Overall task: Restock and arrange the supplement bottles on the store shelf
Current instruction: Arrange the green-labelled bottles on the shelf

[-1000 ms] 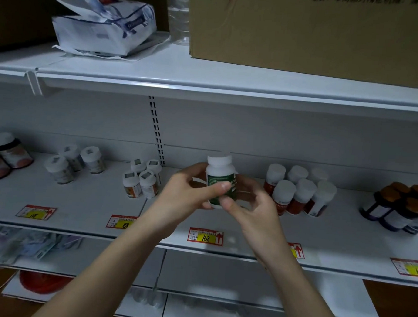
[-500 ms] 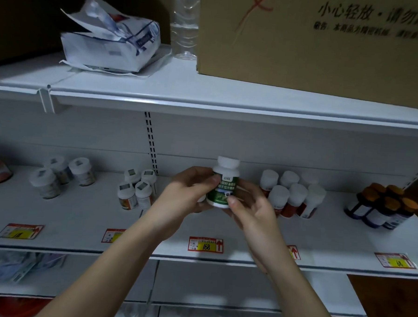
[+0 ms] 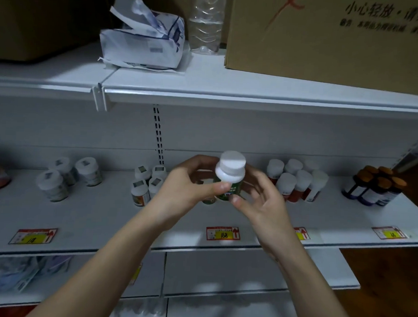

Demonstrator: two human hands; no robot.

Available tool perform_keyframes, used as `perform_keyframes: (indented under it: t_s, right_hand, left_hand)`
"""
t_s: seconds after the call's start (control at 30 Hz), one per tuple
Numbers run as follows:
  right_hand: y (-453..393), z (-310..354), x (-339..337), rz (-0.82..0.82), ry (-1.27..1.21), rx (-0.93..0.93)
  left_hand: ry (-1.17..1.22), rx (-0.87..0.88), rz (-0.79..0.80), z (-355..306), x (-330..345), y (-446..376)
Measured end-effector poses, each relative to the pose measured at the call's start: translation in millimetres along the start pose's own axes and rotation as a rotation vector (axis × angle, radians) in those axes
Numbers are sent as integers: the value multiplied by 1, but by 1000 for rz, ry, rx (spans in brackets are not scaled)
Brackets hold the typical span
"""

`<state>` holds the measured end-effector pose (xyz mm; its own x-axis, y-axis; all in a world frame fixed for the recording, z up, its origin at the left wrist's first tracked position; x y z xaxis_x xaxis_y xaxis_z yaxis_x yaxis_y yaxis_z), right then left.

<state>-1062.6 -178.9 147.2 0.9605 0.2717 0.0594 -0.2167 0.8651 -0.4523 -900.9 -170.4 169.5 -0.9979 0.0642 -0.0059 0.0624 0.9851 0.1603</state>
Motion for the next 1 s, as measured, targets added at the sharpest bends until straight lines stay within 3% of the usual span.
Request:
perform_keyframes:
  t_s: [0.2, 0.53, 1.0]
  right_hand:
    - [4, 18, 12, 0, 27, -124]
    - [10, 31, 27, 13, -2, -186]
    - [2, 34, -9, 194, -9, -72]
  left_hand:
    - [-23, 159, 64, -7, -12, 16]
    - [-59, 244, 107, -15, -20, 35]
    - [-102, 162, 27, -17, 9, 30]
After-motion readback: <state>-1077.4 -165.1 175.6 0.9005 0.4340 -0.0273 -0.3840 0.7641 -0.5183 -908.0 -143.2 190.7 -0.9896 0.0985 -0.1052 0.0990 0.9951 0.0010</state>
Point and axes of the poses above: each hand's wrist, its own y-axis away from the middle knuckle, its own x-axis out of the palm, z = x × y, the point moved 5 cm from there along -y, towards the middle knuckle, and after that the axes turned 13 degrees about -x, right-handed, at the moved point
